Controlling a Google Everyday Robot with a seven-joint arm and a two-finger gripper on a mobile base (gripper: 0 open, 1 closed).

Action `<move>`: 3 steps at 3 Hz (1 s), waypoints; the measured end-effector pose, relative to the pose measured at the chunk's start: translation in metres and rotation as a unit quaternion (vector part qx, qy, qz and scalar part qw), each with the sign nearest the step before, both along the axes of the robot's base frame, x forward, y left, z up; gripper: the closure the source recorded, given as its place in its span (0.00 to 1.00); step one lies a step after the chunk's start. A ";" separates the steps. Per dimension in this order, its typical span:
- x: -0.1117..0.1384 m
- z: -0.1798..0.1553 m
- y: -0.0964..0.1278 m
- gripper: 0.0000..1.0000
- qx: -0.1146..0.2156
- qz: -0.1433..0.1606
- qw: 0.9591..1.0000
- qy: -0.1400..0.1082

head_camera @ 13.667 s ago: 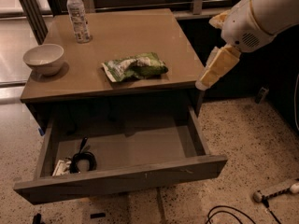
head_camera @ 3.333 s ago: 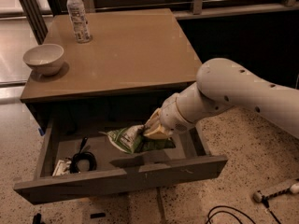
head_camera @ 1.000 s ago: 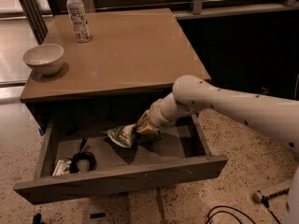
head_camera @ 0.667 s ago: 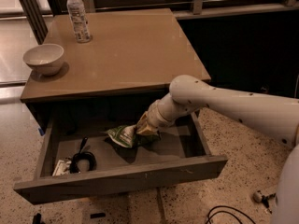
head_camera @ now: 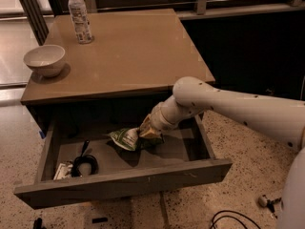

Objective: Place green jalapeno chip bag into top drawer

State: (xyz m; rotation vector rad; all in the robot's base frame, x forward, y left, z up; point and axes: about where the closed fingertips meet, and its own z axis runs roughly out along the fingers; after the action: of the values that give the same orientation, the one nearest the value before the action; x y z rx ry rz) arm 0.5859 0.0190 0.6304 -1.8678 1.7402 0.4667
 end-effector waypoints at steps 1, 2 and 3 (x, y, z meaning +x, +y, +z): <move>0.000 0.000 0.000 0.34 0.000 0.000 1.000 0.000; 0.000 0.000 0.000 0.10 0.000 0.000 1.000 0.000; 0.000 0.000 0.000 0.00 0.000 0.000 1.000 0.000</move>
Offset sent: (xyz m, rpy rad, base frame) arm 0.0000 0.0000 0.0000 0.0000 0.0000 0.0001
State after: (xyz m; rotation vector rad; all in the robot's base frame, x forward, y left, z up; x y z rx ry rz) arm 0.5858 0.0191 0.6303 -1.8680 1.7401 0.4671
